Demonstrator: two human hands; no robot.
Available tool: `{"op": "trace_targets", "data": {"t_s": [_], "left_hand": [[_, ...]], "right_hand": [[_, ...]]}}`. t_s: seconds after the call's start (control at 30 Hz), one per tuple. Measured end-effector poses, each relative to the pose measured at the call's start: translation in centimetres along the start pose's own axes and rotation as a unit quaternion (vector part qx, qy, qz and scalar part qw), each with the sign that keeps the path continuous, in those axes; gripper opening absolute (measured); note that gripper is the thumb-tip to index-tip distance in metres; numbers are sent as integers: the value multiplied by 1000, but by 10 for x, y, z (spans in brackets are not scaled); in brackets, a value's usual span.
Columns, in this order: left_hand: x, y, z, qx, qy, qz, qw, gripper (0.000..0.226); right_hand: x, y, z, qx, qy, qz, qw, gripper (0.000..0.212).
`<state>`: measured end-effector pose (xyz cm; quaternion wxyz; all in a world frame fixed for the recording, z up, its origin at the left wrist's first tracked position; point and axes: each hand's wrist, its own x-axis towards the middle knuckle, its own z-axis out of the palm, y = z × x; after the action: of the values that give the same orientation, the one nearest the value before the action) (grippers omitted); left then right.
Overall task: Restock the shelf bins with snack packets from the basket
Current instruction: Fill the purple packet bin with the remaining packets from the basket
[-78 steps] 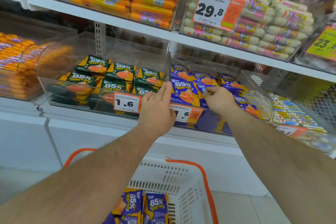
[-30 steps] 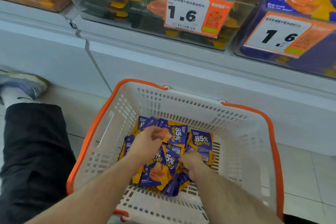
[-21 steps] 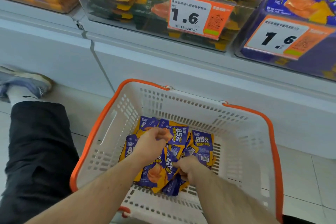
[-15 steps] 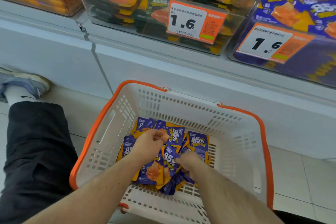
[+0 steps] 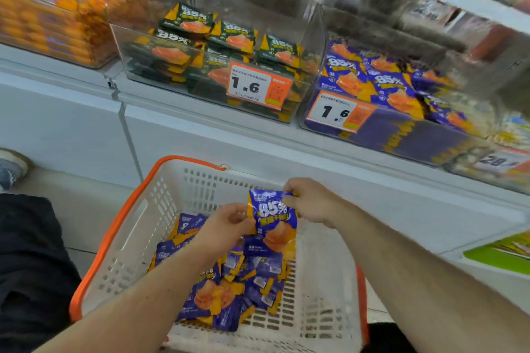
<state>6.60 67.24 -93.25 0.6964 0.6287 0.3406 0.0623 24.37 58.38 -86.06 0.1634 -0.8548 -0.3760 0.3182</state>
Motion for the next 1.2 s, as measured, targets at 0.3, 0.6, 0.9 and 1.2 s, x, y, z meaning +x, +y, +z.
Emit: {"op": "trace_targets", "data": {"t_s": [0.3,0.6,0.9,1.2], "left_hand": [[-8,81,23,-87,53,125,987,20],[-4,168,70,-128,40,219,966,17],[29,221,118,122,46,375,918,20],[91,187,115,585,210,472,625,75]], "right_hand": [[-53,-25,-31,-25,286,-102,952,52],[-72,-27,-59,7,413,-97,906,90],[-66,6,-135,84,482,-92,867,73],[-24,59,-232,-55,477,47,876,77]]}}
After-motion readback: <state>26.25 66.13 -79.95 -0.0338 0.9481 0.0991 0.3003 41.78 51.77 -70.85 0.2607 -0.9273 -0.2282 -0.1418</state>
